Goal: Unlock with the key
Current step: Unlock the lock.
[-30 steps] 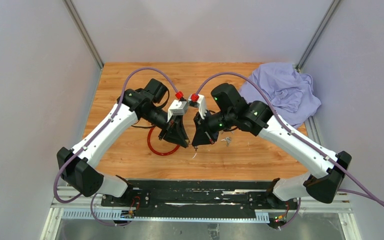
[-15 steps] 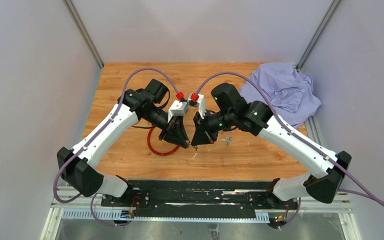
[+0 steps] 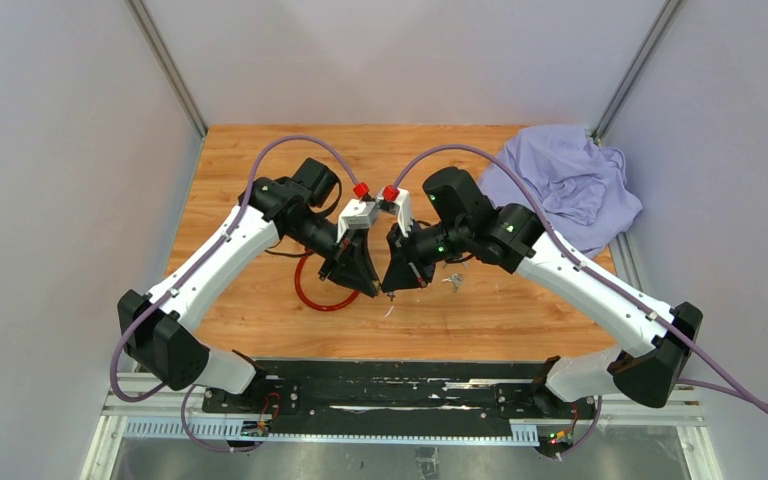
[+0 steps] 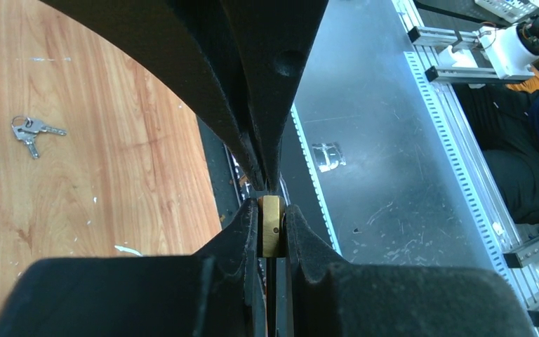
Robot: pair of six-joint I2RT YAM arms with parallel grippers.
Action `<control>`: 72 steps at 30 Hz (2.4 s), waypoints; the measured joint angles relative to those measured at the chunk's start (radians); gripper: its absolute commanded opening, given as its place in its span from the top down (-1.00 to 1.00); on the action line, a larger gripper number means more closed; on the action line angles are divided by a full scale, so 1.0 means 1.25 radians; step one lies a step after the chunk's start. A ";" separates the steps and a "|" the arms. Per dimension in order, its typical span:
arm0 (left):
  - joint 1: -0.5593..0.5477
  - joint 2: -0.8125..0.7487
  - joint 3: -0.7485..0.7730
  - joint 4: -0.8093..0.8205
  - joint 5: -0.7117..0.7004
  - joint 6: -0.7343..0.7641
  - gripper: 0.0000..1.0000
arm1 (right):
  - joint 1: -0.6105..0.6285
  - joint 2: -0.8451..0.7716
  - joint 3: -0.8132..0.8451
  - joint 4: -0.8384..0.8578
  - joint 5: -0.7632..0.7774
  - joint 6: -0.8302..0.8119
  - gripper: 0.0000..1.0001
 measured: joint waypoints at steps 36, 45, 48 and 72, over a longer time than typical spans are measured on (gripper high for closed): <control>0.051 0.034 0.015 -0.004 0.081 -0.015 0.99 | -0.004 -0.048 -0.039 0.104 0.012 0.050 -0.41; 0.054 0.033 0.015 -0.004 0.089 -0.015 0.99 | -0.100 -0.060 -0.041 0.105 -0.010 0.060 -0.13; 0.054 0.033 0.015 -0.004 0.090 -0.015 0.99 | -0.121 -0.075 -0.049 0.107 -0.042 0.062 -0.04; 0.059 0.033 0.027 -0.004 0.093 -0.018 0.99 | -0.124 -0.091 -0.117 0.167 -0.152 0.102 0.86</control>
